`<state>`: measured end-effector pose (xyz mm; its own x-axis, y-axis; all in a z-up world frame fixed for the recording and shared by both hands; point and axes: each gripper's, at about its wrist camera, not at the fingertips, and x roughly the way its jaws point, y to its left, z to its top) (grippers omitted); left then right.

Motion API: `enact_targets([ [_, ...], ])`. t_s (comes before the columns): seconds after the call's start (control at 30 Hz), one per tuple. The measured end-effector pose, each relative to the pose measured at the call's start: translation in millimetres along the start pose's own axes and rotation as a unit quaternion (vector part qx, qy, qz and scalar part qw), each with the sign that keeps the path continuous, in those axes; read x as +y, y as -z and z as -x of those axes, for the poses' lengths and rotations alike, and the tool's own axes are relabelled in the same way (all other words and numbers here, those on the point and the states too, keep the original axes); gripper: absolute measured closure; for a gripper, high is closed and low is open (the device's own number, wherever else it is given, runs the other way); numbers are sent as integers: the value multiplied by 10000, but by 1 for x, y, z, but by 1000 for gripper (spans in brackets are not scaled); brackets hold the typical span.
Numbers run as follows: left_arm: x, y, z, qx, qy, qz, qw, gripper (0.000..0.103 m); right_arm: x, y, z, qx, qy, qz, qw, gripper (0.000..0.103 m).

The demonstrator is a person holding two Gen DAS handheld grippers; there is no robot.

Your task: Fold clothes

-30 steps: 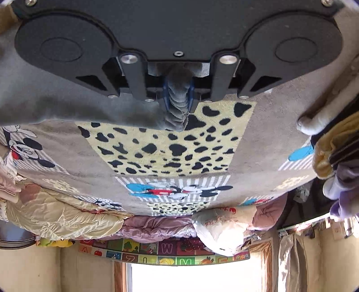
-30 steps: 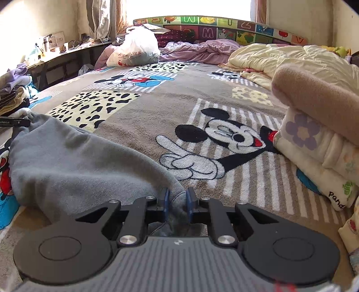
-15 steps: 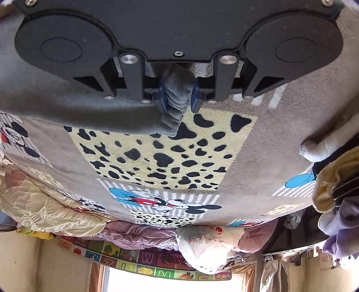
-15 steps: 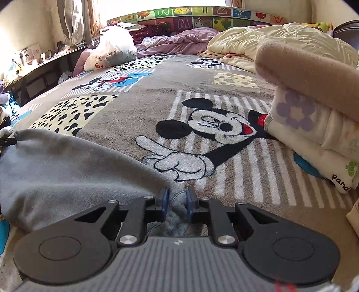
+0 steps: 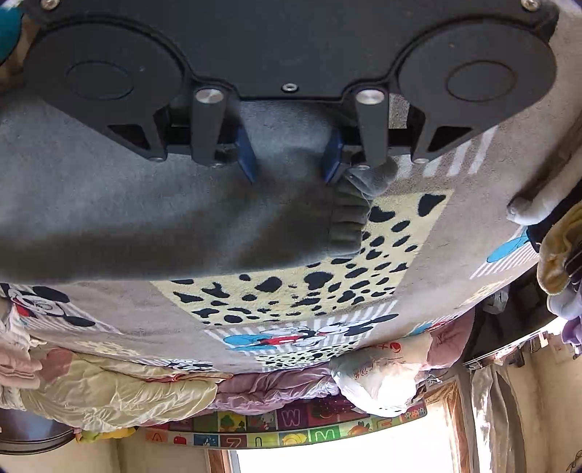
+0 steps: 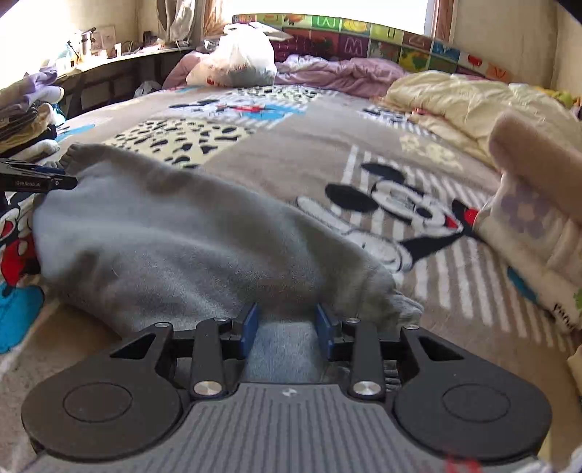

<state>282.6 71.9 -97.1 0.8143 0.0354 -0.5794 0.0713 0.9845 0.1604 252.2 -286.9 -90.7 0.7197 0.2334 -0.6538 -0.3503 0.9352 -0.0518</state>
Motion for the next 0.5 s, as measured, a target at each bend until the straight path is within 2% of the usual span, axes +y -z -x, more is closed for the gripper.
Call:
enact_targets([
  [0.07,0,-10,11,44,-14,23,10000,66,2,2,1,-35,50,90,9999,67],
  [0.13,-3,-16,33,-211,199,126,9995,65,6,3,4,-106,84,178,9998,67],
  [0.2,-18,-18,53,-452,402,122,9981,64,15,-2,21,-418,12,247,9988,67],
  [0.3,-51,-14,69,-615,1056,242,9922,63,30,-3,33,-763,-117,254,9967,65],
  [0.37,-81,-8,69,-608,1328,65,9893,63,36,0,23,-660,-311,87,9973,62],
  [0.43,-97,-5,67,-589,1385,-34,9886,65,40,9,5,-353,-361,-47,9987,60],
  [0.5,-108,-3,67,-583,1422,-77,9881,68,39,13,4,-269,-344,-121,9990,60],
])
